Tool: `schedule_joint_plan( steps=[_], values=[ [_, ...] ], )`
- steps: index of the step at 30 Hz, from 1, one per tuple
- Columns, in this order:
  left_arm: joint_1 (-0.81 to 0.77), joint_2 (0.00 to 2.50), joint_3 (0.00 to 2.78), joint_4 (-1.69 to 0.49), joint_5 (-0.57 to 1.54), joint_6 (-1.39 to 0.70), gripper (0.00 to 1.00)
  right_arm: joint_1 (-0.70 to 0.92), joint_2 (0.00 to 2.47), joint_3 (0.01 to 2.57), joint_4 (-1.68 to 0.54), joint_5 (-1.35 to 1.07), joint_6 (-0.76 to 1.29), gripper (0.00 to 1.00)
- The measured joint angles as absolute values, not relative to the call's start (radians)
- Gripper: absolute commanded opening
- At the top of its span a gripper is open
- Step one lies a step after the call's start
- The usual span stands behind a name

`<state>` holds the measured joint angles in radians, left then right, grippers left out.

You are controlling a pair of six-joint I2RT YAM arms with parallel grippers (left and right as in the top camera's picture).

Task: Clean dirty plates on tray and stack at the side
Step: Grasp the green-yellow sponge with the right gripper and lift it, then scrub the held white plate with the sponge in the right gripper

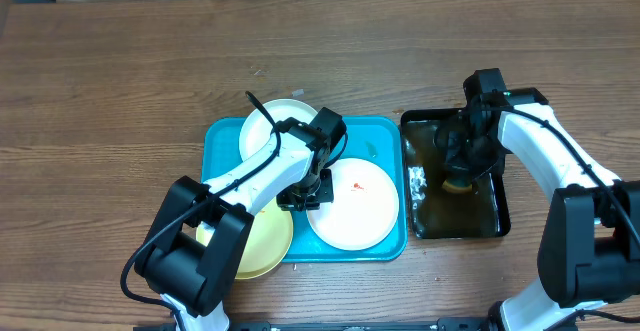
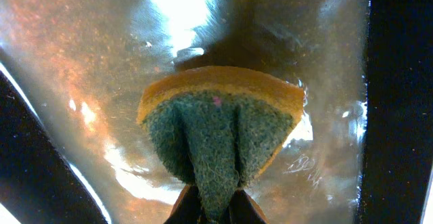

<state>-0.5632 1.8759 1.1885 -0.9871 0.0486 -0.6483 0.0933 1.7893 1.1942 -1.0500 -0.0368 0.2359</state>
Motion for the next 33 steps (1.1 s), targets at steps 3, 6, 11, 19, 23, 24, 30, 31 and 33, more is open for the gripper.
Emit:
schedule_joint_plan(
  steps=[3, 6, 11, 19, 23, 24, 30, 31, 33],
  values=[
    [-0.563, 1.876, 1.188, -0.987, 0.049, -0.648, 0.05, 0.093, 1.789, 1.195, -1.050, -0.036, 0.235, 0.04],
    [-0.563, 1.876, 1.188, -0.987, 0.049, -0.648, 0.04, 0.093, 1.789, 1.211, -1.087, -0.037, 0.235, 0.04],
    [-0.563, 1.876, 1.188, -0.987, 0.049, -0.648, 0.04, 0.093, 1.789, 1.279, -1.168, -0.036, 0.236, 0.04],
    [-0.563, 1.876, 1.188, -0.987, 0.049, -0.648, 0.04, 0.121, 1.789, 1.301, -1.203, -0.001, 0.274, 0.04],
    [-0.563, 1.876, 1.188, -0.987, 0.049, -0.648, 0.04, 0.158, 1.789, 1.301, -1.237, 0.049, 0.319, 0.04],
    [-0.563, 1.876, 1.188, -0.987, 0.049, -0.648, 0.04, 0.167, 1.789, 1.301, -1.237, 0.057, 0.332, 0.04],
    [-0.563, 1.876, 1.188, -0.987, 0.049, -0.648, 0.04, 0.213, 1.789, 1.301, -1.241, 0.031, 0.324, 0.04],
    [-0.563, 1.876, 1.188, -0.987, 0.049, -0.648, 0.04, 0.220, 1.789, 1.301, -1.240, 0.017, 0.321, 0.04],
    [-0.563, 1.876, 1.188, -0.987, 0.049, -0.648, 0.04, 0.231, 1.789, 1.301, -1.238, -0.022, 0.313, 0.04]
  ],
)
